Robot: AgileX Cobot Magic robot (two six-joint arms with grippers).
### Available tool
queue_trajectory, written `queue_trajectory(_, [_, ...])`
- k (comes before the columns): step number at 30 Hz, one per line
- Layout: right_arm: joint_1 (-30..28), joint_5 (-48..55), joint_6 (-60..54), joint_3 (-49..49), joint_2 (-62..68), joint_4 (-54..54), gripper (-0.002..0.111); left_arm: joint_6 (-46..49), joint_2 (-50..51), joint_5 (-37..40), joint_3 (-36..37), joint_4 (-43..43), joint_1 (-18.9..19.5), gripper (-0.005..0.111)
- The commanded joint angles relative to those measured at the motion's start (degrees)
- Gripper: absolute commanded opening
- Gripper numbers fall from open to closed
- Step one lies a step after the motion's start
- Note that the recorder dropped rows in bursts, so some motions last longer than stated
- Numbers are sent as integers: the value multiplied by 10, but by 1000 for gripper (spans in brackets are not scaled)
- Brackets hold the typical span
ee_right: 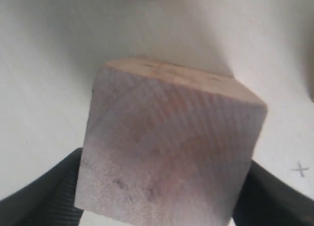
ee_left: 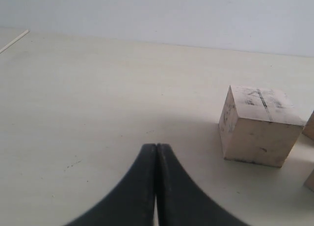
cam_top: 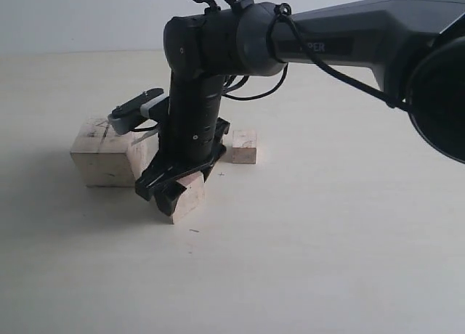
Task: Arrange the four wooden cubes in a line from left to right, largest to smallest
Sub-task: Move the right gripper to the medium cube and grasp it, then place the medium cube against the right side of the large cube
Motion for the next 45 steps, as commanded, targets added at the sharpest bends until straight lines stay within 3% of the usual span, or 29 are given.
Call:
queue_trajectory(1, [-2, -8, -35, 1, -2, -55, 16, -4, -4, -4, 0, 0, -3, 0])
queue_trajectory(3, [-2, -28, -71, 1, -2, -60, 2, -4, -4, -4, 0, 0, -3, 0])
queue_trajectory(4, [-2, -39, -88, 1, -2, -60, 0, -4, -4, -4, 0, 0, -3, 0])
queue_trajectory(18, [-3, -112, -427, 1, 0, -67, 0, -4, -4, -4, 0, 0, -3, 0])
queue_trajectory(45, [-26, -180, -465, 1, 24, -19, 0, -4, -4, -4, 0, 0, -3, 0])
